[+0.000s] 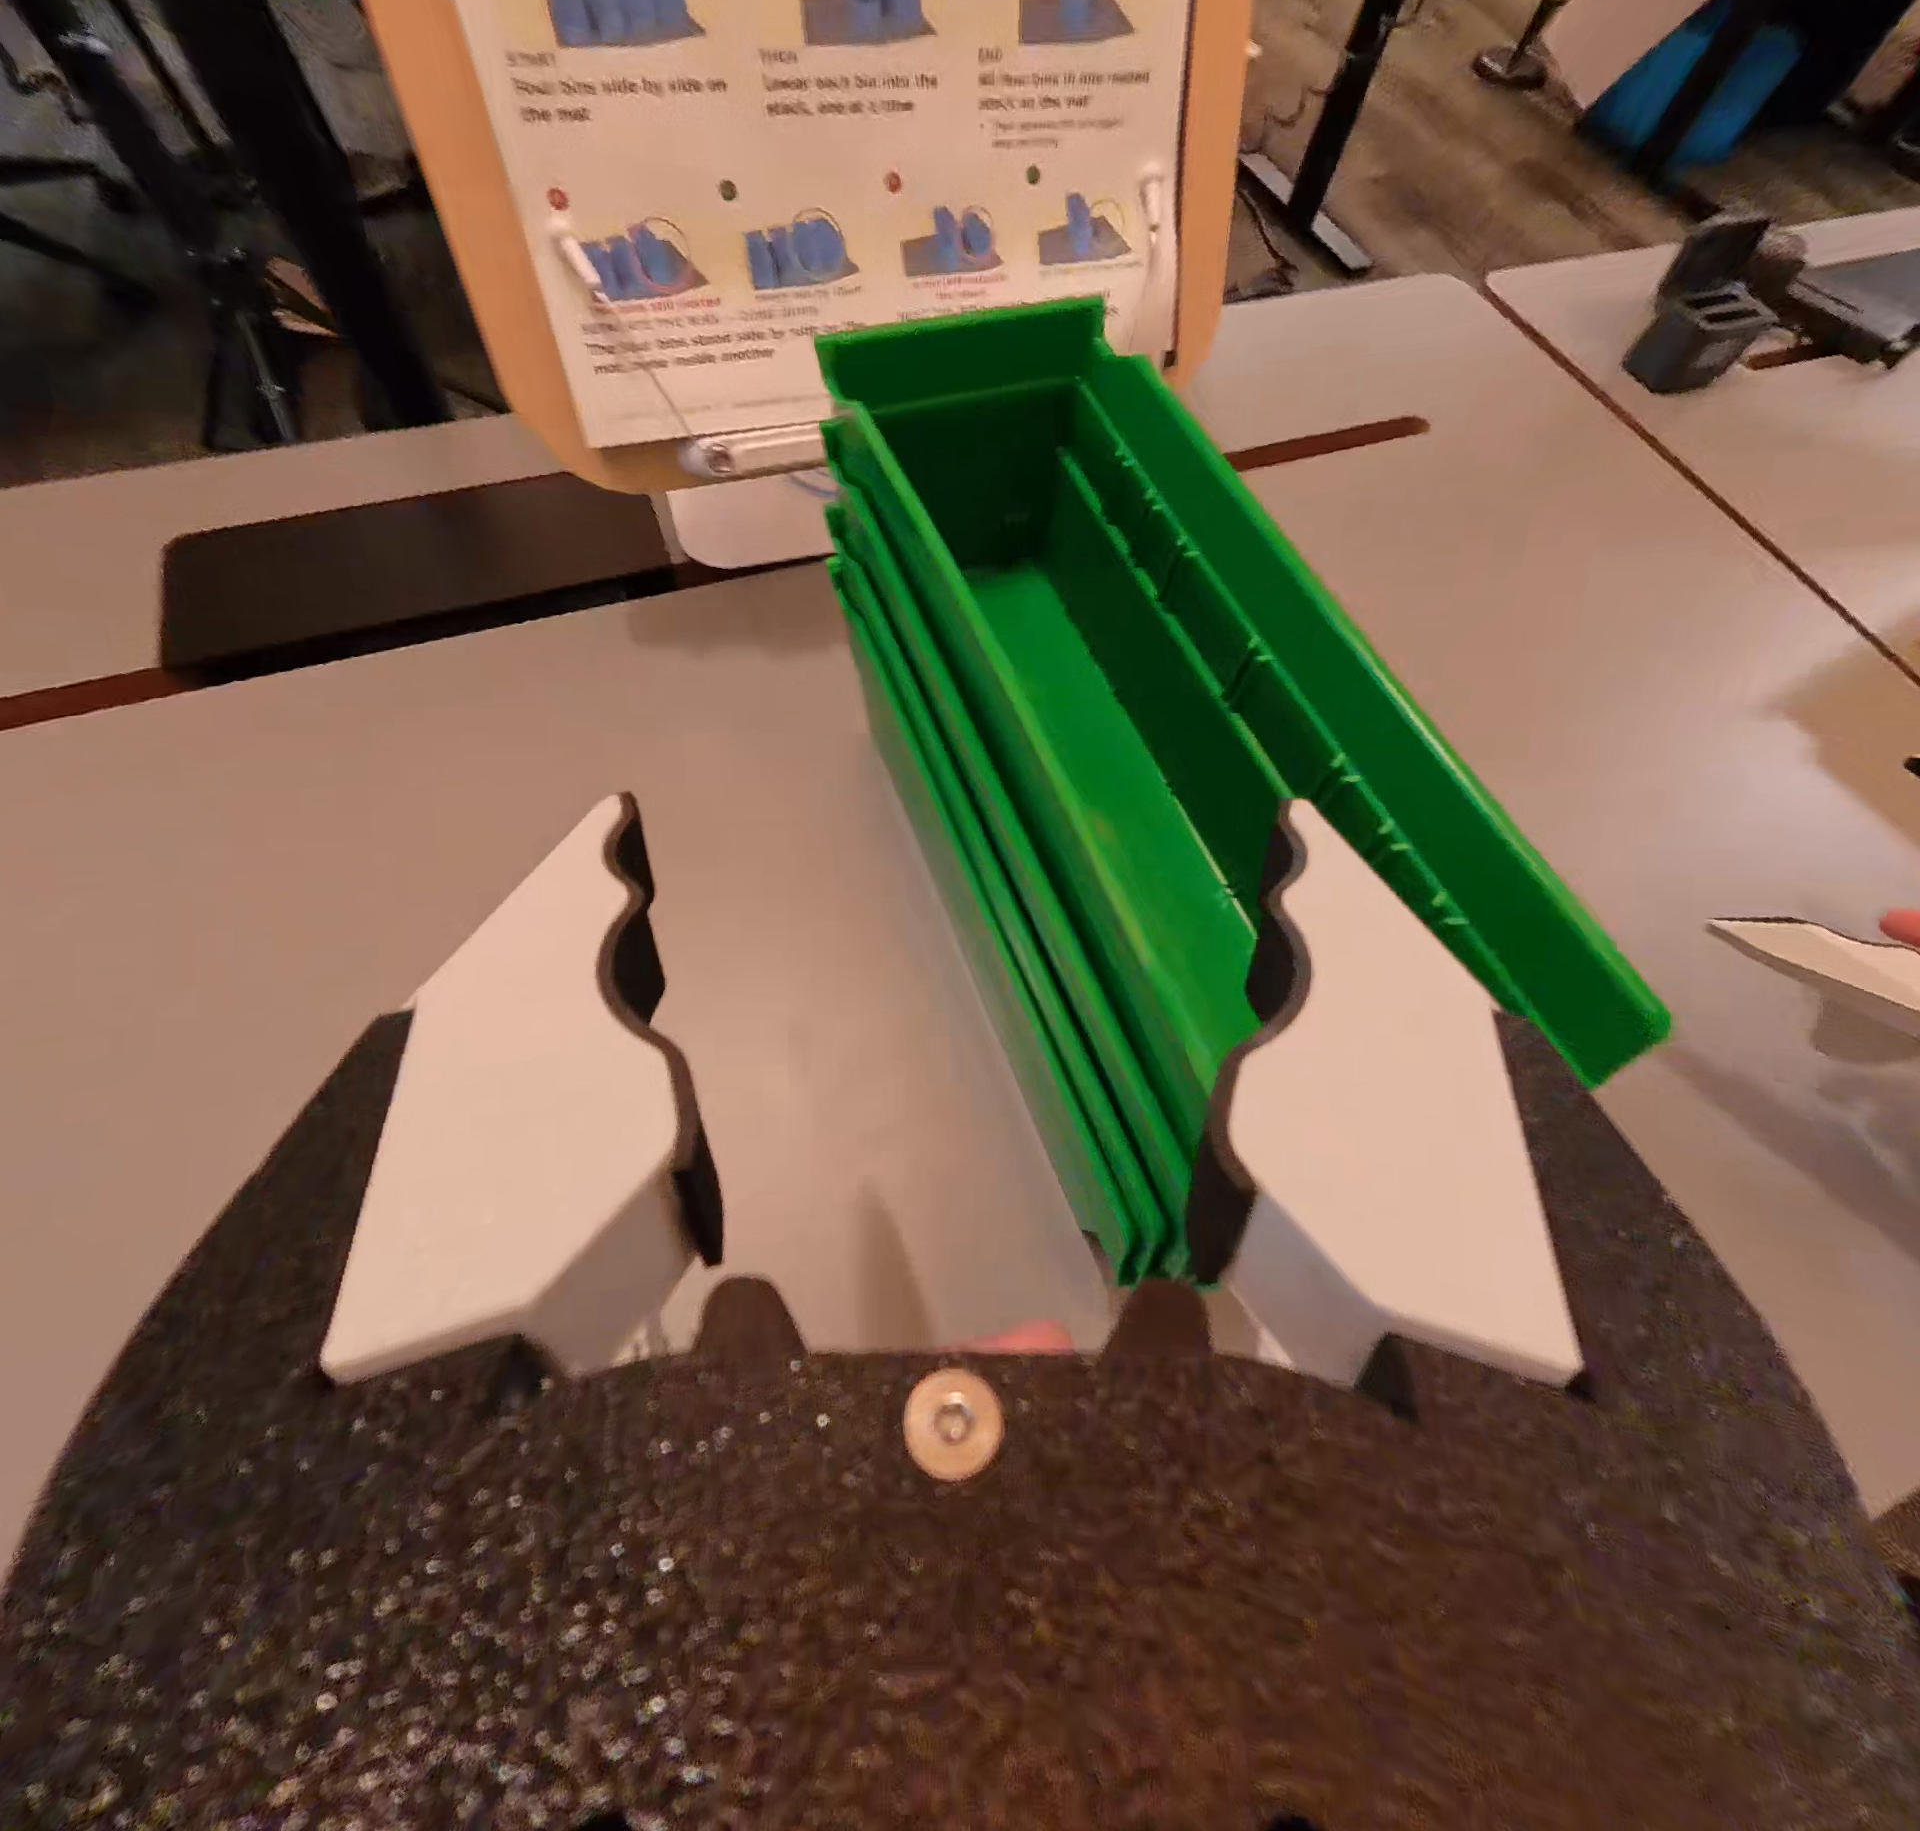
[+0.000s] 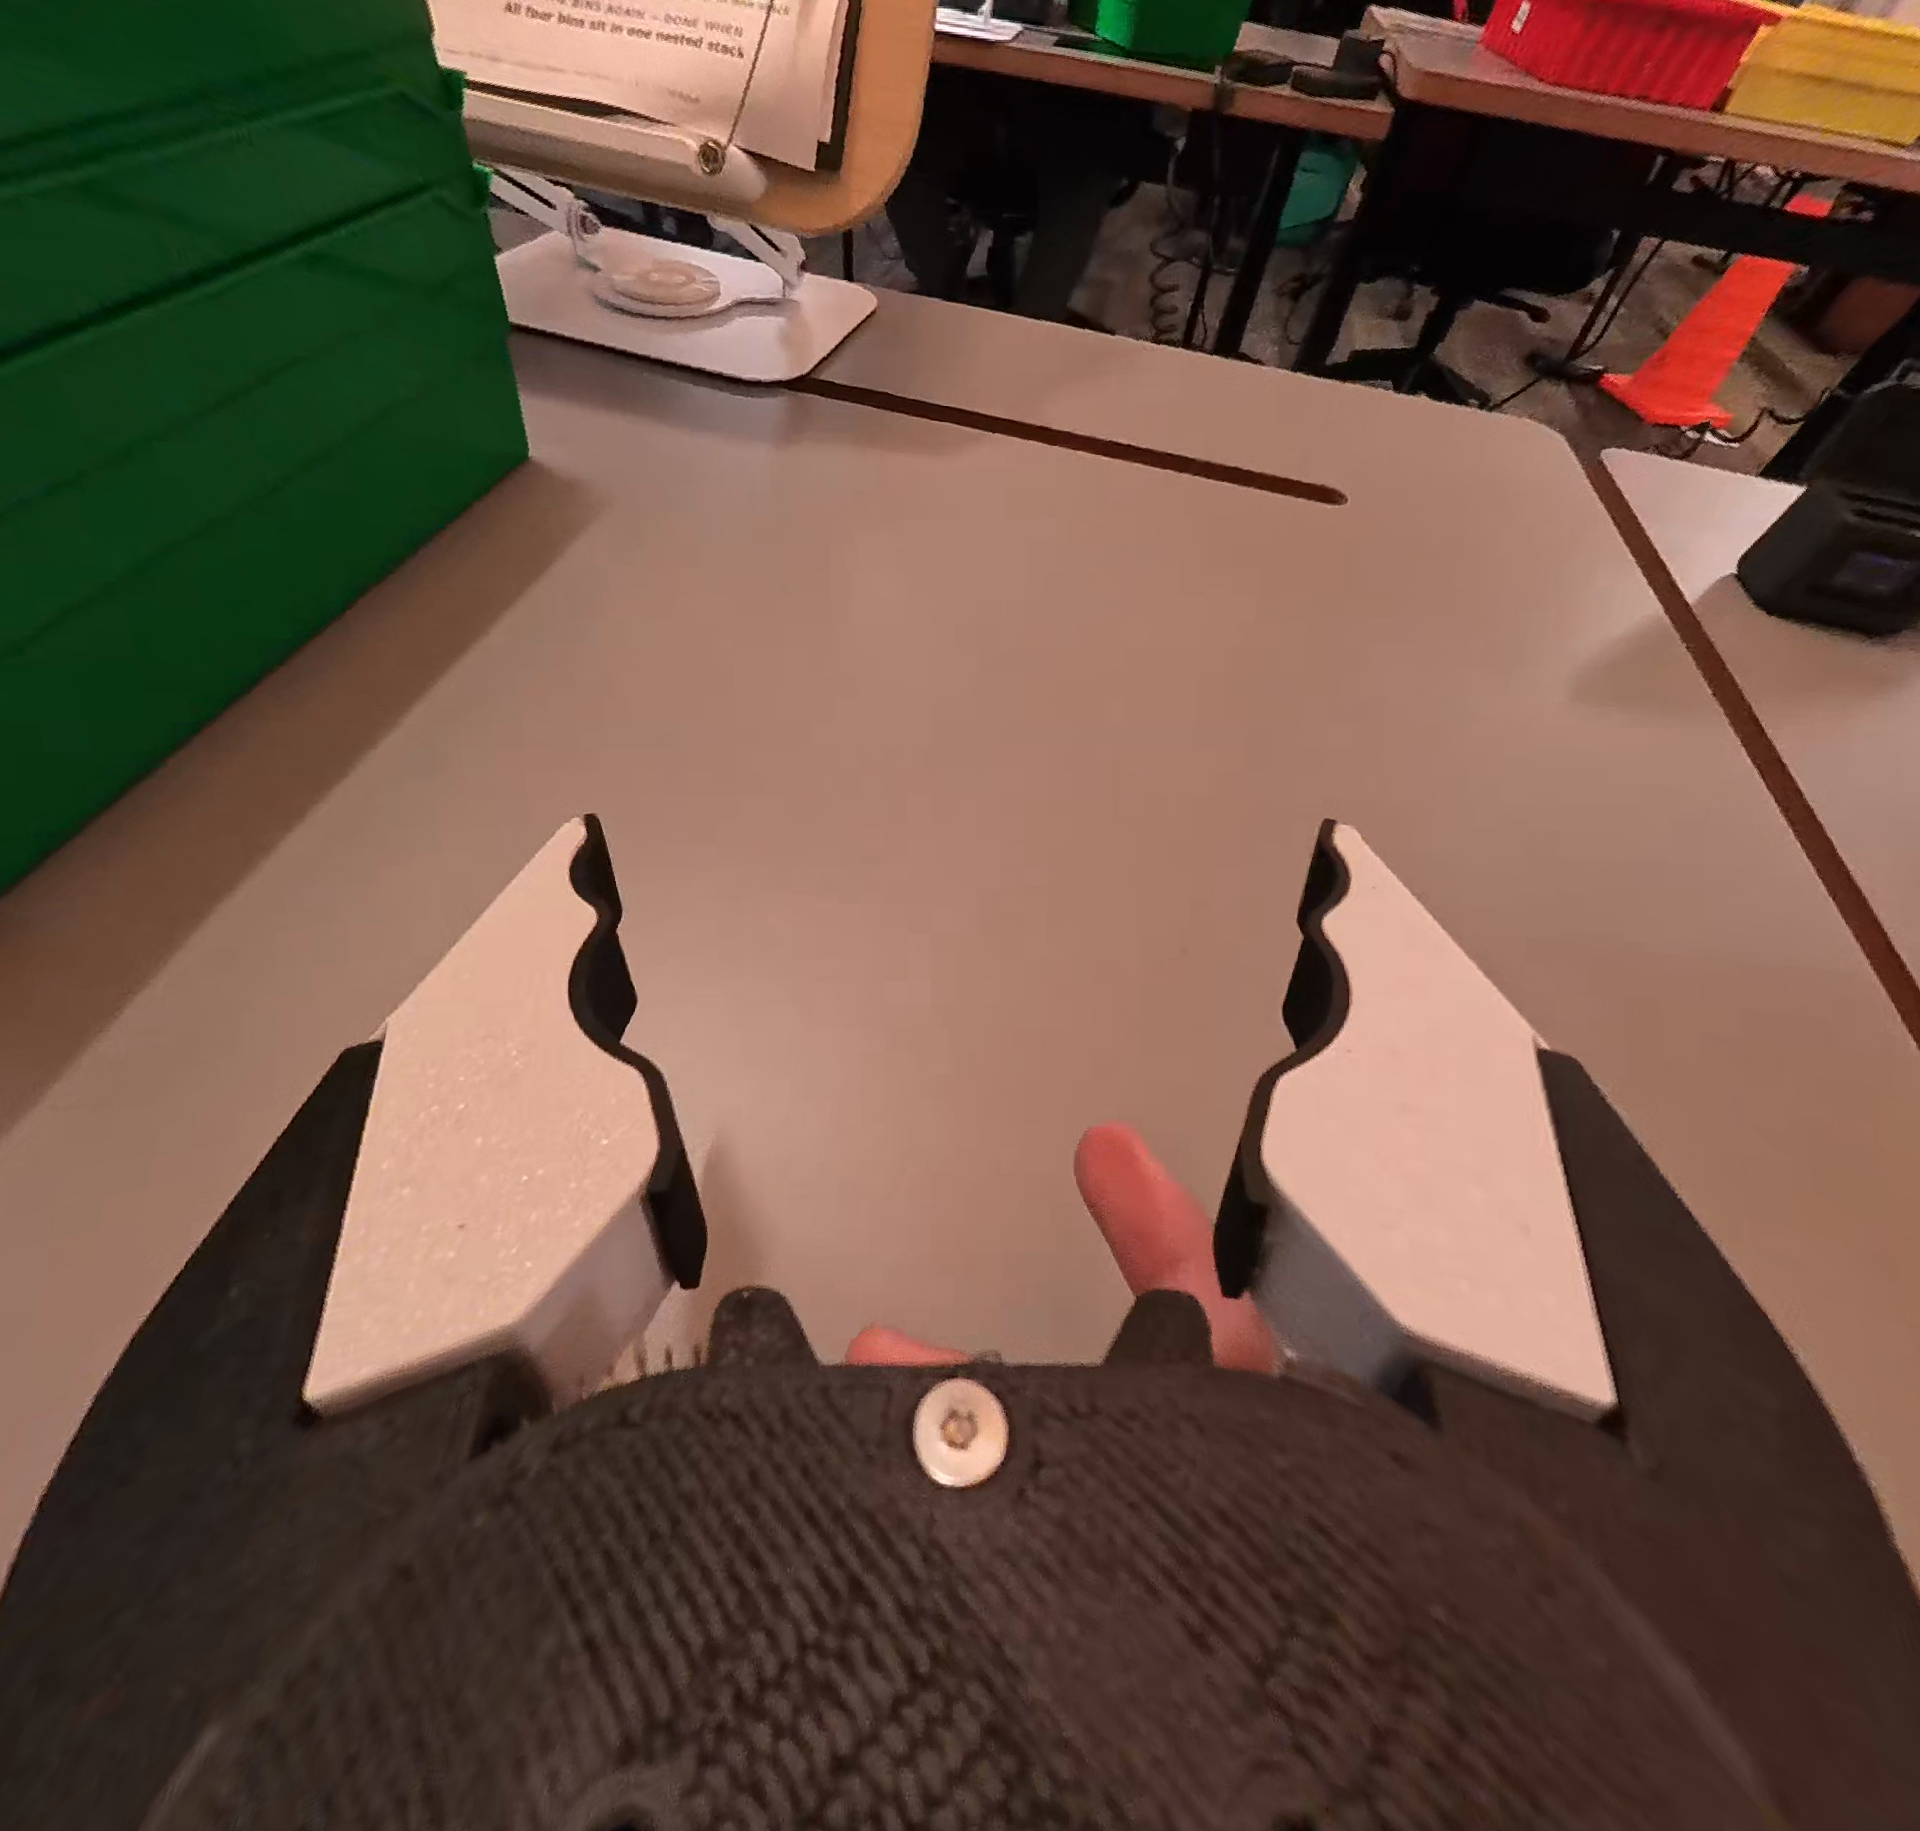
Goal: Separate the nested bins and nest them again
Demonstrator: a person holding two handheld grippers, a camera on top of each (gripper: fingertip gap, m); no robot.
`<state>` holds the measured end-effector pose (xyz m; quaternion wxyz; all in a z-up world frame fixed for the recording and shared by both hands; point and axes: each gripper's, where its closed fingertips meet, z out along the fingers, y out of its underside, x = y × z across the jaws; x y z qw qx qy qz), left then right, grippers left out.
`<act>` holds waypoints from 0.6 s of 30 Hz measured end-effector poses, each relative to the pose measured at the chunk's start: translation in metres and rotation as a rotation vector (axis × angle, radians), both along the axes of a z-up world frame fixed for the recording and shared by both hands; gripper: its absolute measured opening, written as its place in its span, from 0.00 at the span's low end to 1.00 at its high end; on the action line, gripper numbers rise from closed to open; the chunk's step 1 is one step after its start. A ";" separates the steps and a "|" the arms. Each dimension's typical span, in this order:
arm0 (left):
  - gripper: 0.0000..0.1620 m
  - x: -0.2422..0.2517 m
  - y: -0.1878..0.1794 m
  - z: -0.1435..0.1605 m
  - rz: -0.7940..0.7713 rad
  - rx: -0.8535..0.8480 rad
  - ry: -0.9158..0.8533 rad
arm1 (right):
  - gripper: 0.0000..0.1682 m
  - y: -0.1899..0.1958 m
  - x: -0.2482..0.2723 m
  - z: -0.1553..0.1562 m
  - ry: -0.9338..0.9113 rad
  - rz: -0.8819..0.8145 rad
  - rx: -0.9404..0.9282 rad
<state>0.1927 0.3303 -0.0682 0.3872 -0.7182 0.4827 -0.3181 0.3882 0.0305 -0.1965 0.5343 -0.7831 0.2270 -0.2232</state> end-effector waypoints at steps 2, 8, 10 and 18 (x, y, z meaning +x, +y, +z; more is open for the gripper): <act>0.71 0.009 -0.009 0.000 -0.022 -0.056 0.017 | 0.76 -0.002 0.001 0.003 -0.003 -0.002 0.002; 0.71 0.034 -0.032 0.005 -0.076 -0.076 0.106 | 0.76 -0.001 0.000 0.012 0.015 -0.012 0.038; 0.71 0.039 -0.028 0.001 -0.048 -0.035 0.200 | 0.74 0.001 -0.002 0.015 0.007 0.000 0.045; 0.71 0.067 -0.021 -0.005 0.023 -0.046 0.496 | 0.73 0.007 -0.009 0.012 0.004 0.033 0.011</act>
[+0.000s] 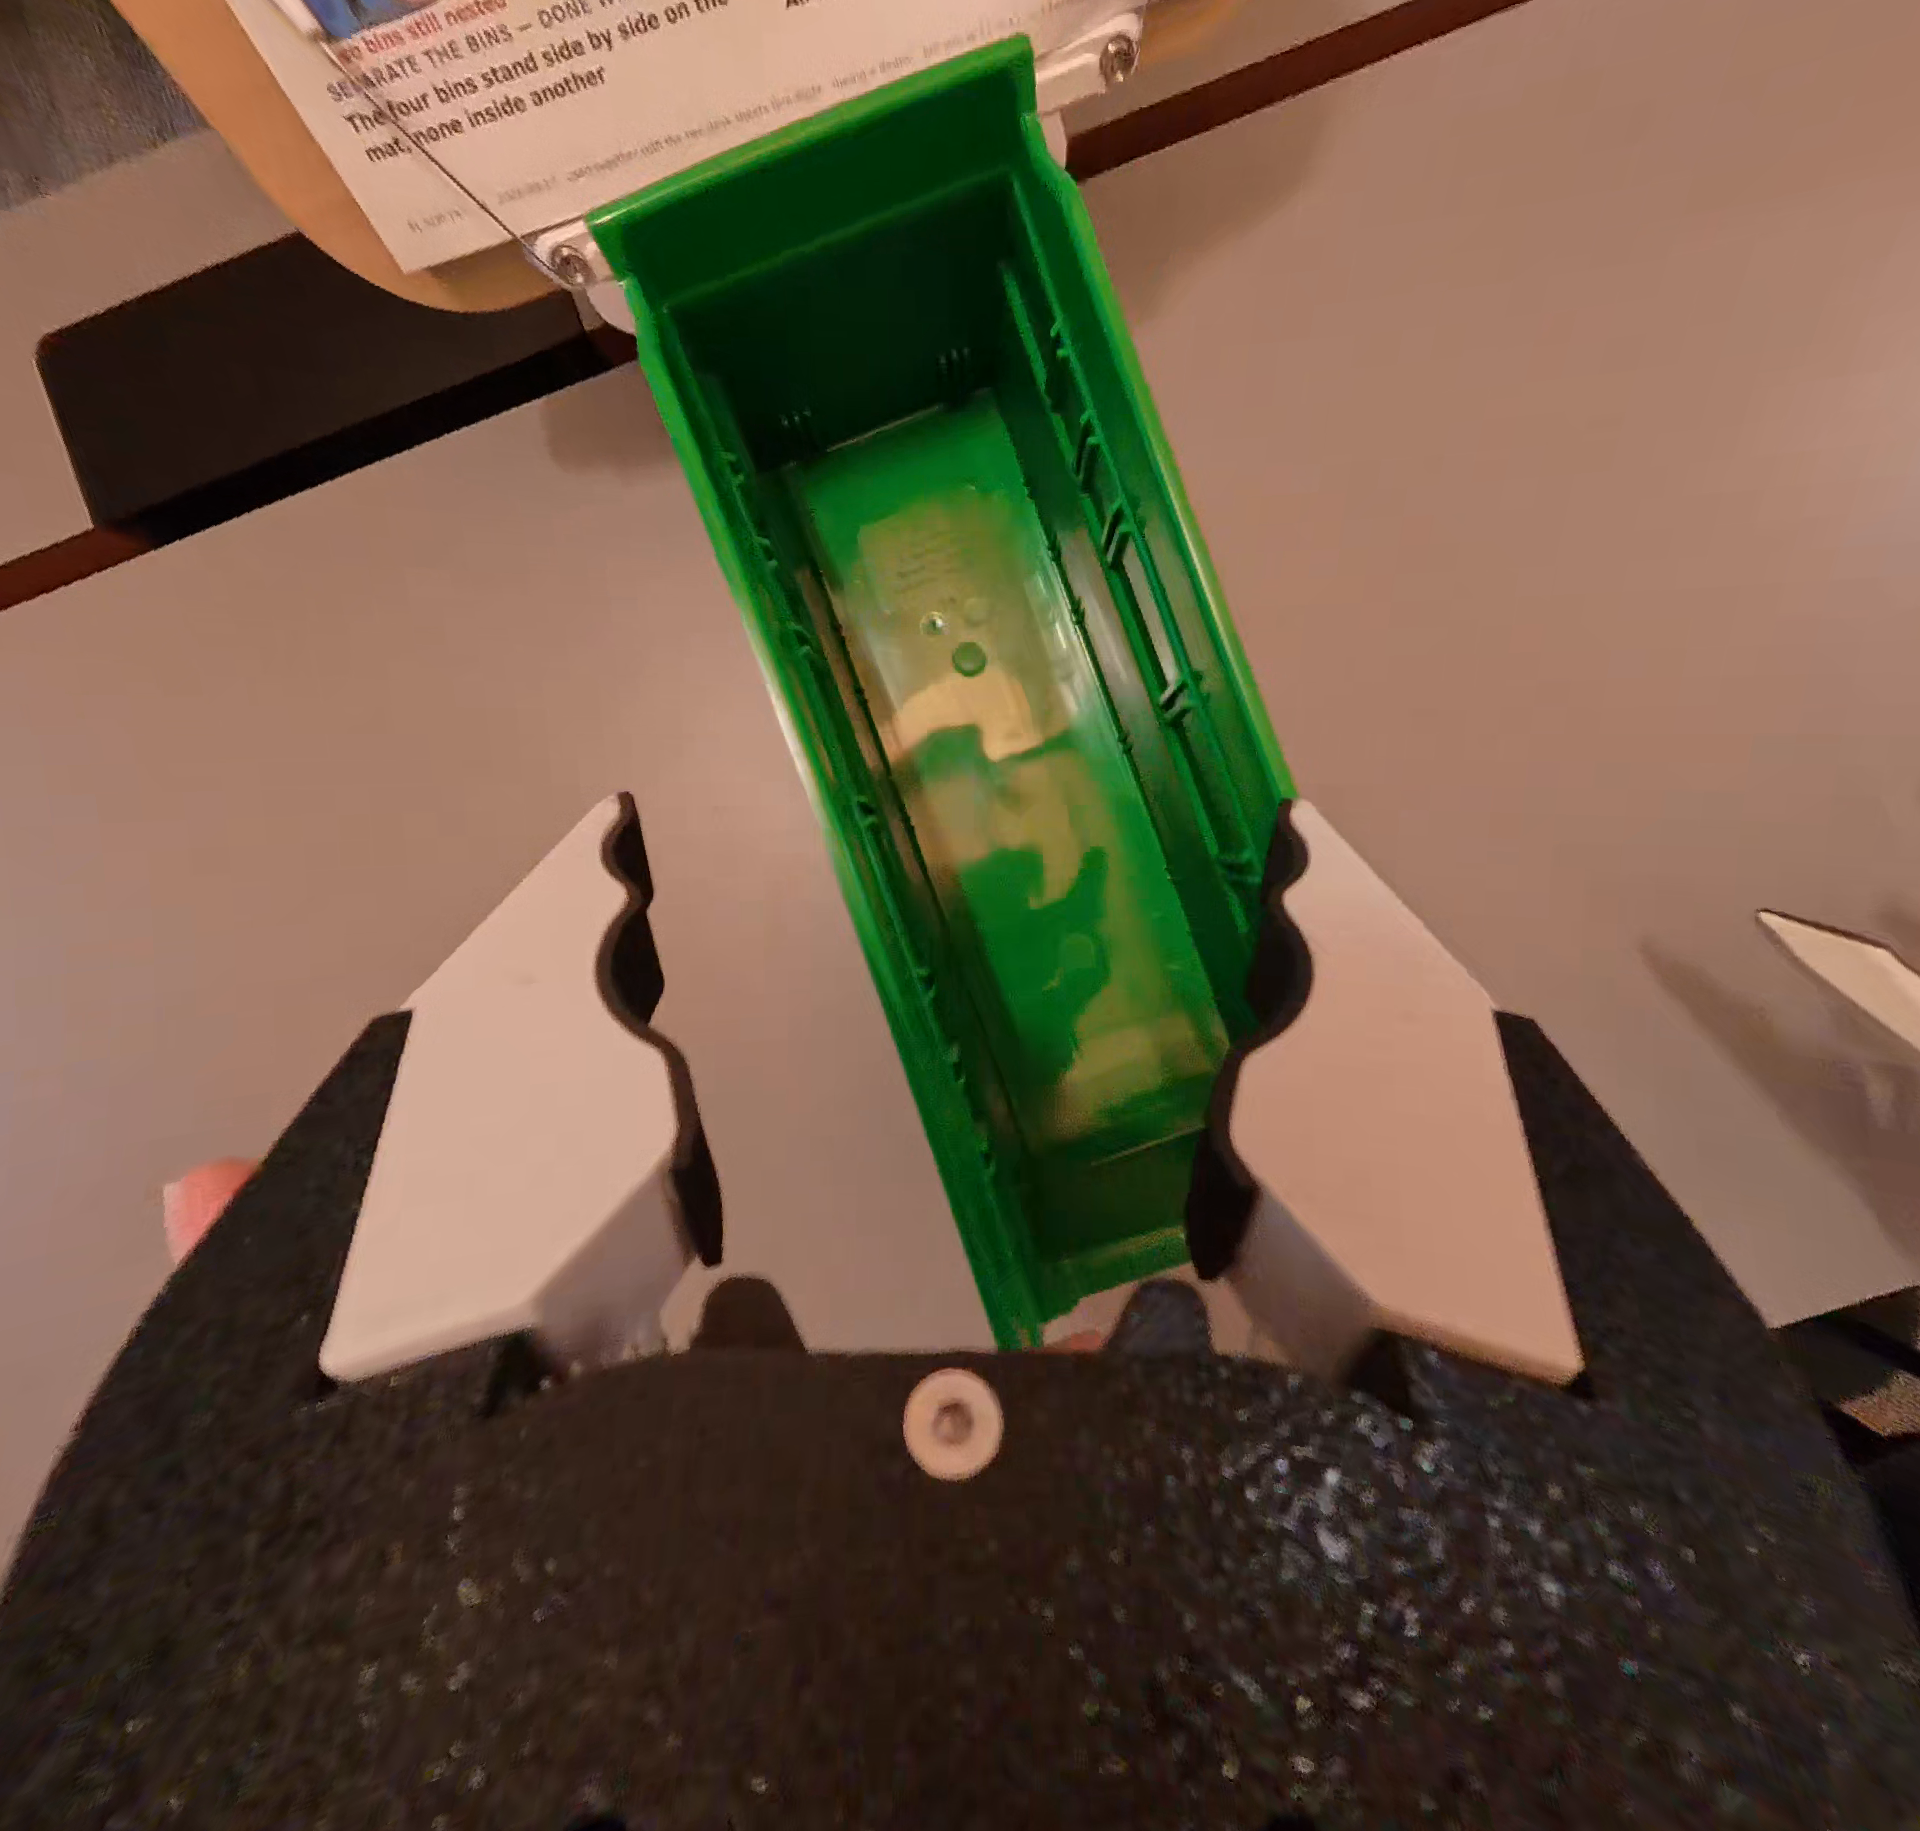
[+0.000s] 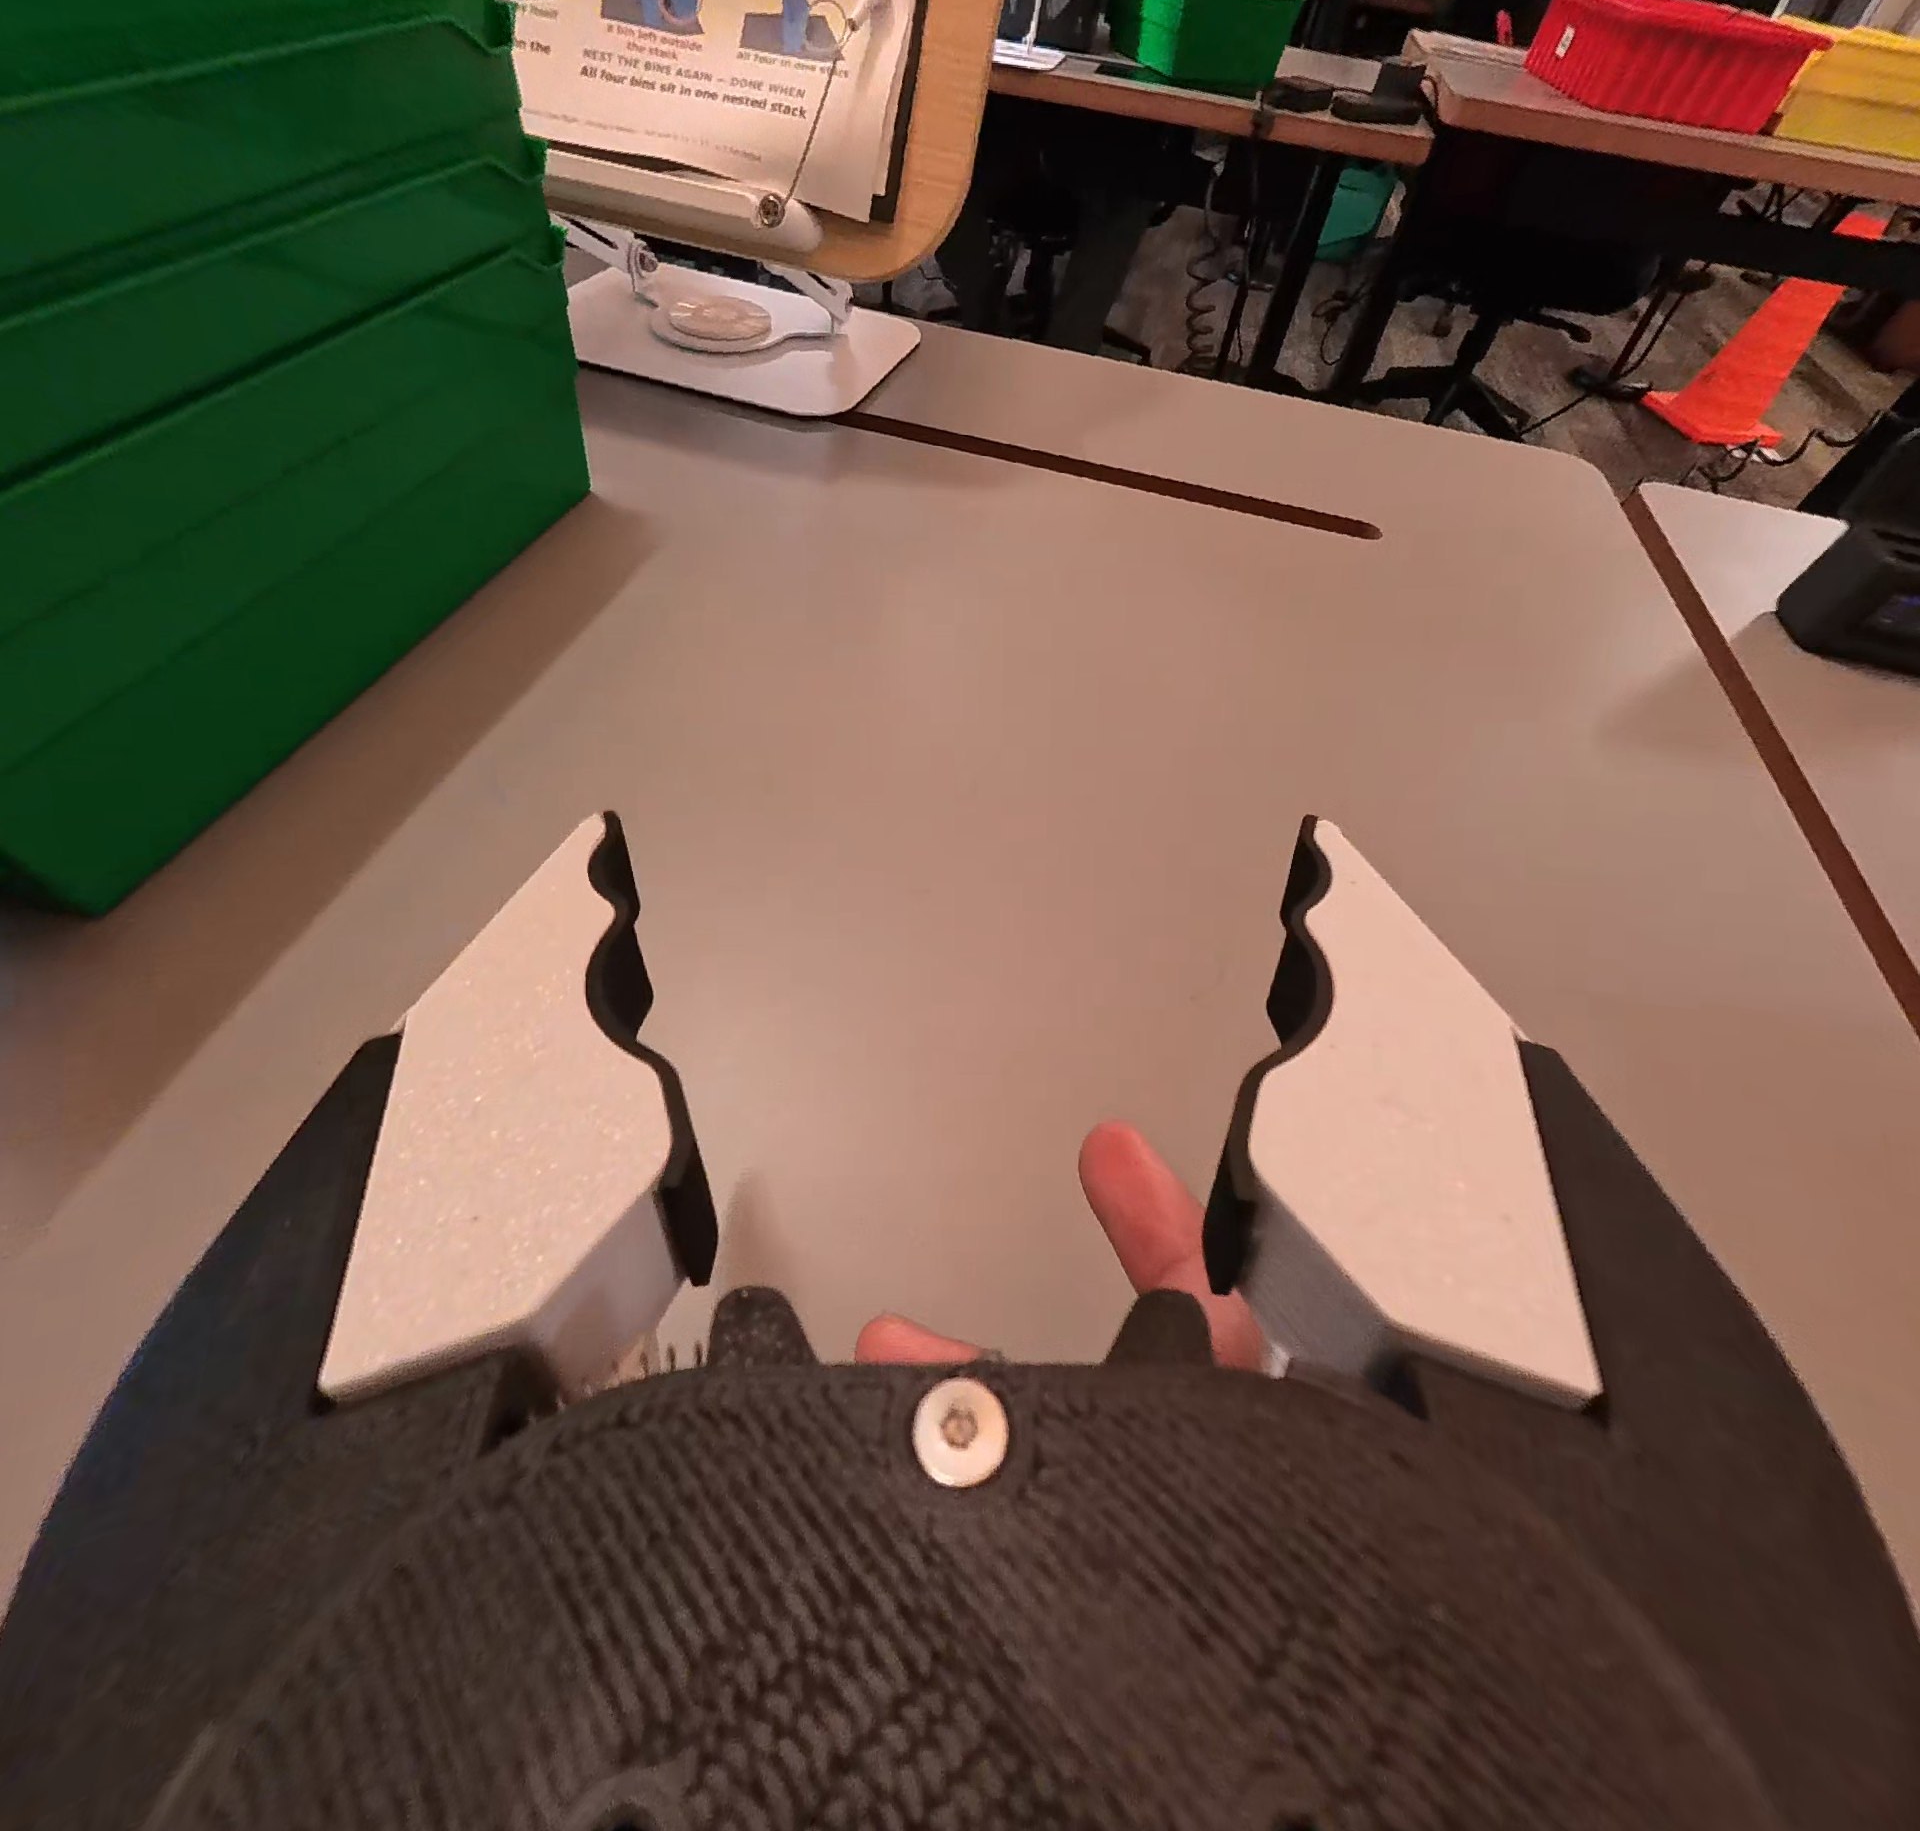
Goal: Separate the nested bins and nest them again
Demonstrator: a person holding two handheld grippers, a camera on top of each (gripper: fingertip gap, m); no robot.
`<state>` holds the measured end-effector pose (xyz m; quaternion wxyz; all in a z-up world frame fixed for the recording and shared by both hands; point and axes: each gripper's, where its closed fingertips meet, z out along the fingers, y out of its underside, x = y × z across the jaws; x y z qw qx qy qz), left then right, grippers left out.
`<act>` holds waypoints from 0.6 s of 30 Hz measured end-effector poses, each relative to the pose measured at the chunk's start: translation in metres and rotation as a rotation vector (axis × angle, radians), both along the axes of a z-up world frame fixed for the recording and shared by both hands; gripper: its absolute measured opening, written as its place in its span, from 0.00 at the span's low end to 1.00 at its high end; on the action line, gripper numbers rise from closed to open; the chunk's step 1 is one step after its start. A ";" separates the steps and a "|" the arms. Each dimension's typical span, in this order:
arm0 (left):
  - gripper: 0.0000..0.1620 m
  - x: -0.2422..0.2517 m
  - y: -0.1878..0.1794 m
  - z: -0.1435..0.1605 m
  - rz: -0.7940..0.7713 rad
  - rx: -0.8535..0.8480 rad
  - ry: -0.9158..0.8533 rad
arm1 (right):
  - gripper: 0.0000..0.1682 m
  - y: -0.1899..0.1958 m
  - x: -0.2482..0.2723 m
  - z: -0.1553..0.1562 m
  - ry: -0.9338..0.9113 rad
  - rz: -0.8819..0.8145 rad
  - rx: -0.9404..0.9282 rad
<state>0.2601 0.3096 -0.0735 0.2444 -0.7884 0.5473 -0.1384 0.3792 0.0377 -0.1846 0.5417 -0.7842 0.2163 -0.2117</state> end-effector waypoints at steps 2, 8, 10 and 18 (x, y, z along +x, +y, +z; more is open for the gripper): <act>0.71 0.008 0.000 0.001 0.029 -0.008 0.044 | 0.73 0.001 -0.001 -0.001 -0.004 0.006 -0.011; 0.71 0.032 -0.012 0.001 0.082 -0.078 0.137 | 0.72 0.000 0.002 -0.006 0.018 0.015 -0.017; 0.71 0.036 -0.012 0.000 0.096 -0.074 0.173 | 0.72 -0.001 0.004 -0.009 0.031 0.010 -0.017; 0.71 0.026 0.007 -0.013 0.173 0.000 0.356 | 0.73 -0.008 0.010 -0.004 0.043 -0.004 0.011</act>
